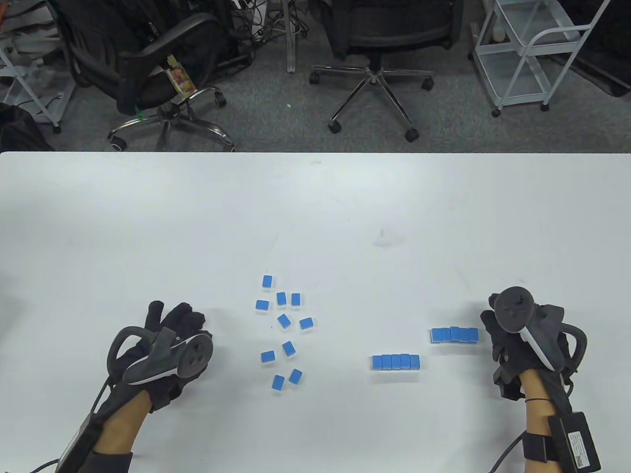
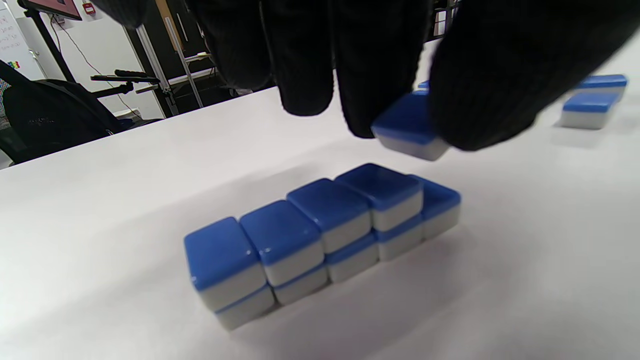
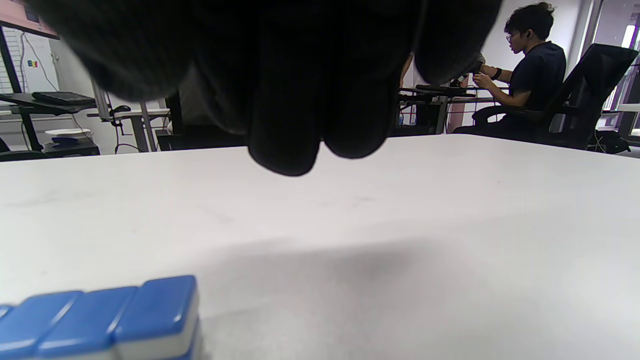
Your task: Build mahjong tile wall
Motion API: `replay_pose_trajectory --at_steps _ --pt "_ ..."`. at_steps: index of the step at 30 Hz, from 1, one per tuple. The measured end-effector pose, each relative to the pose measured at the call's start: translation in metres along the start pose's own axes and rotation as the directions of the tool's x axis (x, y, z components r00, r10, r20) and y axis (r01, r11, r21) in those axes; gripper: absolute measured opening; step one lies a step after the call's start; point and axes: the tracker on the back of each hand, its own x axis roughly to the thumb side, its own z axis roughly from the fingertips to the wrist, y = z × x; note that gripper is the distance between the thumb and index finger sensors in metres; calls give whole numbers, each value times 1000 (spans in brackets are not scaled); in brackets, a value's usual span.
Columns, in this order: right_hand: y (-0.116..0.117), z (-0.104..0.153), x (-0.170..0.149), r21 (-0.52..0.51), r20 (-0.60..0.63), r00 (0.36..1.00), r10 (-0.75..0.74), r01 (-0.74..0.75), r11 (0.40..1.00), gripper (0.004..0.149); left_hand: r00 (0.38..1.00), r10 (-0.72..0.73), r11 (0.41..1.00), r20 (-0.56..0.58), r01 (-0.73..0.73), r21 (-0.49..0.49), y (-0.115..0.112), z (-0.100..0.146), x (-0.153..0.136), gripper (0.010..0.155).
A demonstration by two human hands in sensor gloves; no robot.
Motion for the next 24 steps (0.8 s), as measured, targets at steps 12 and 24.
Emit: replay_pose_trajectory --at_steps 12,24 --pt "0 0 0 4 -3 1000 4 -4 1000 53 999 -44 998 5 44 -49 -10 -5 5 59" --pt "-1 0 0 2 -1 1000 5 -5 1000 53 999 -40 997 5 40 -61 -11 -5 6 59"
